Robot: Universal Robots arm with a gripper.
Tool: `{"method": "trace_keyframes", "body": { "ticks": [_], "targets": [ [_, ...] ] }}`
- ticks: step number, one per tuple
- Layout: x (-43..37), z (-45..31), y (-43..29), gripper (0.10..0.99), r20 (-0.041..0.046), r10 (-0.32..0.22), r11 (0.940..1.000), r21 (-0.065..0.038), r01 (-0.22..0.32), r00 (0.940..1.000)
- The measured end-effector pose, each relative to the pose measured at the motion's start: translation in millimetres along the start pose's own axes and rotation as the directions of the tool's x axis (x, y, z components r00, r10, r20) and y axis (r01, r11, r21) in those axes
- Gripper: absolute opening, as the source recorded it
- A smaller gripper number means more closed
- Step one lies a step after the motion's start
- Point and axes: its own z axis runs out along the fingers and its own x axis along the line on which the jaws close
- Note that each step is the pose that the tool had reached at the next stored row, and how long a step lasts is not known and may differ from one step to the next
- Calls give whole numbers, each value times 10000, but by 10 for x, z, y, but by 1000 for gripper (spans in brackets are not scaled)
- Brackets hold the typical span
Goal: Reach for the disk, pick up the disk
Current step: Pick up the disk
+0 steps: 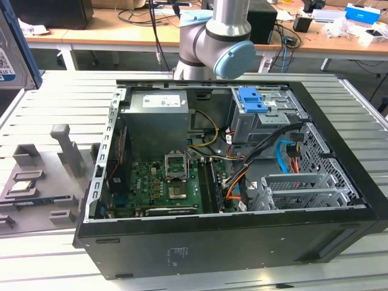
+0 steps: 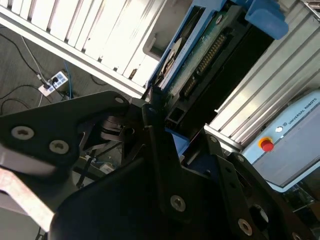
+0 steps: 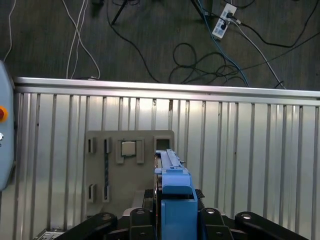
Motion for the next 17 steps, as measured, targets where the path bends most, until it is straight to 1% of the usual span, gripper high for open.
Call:
{"method": "trace_keyframes", "body": {
  "ticks": [2,3,5,6,7,9,11,12,17],
  "targets": [
    [0,-30,1,369,3,0,10000,0,0,10000],
    [0,-29,1,369,116,-4,10000,6,4,9999],
    [1,-30,-8,369,120,-7,10000,6,7,9999],
    [2,-32,-35,369,119,-5,10000,6,5,9999],
    [5,-34,-90,369,120,-5,10000,5,5,9999],
    [7,-35,-139,369,120,-5,10000,5,5,9999],
    [10,-38,-212,369,120,-4,10000,0,4,9999],
    [12,-39,-237,369,120,-5,10000,-1,5,9999],
    [22,-47,-440,369,120,-5,10000,-12,5,9999]
  ]
}}
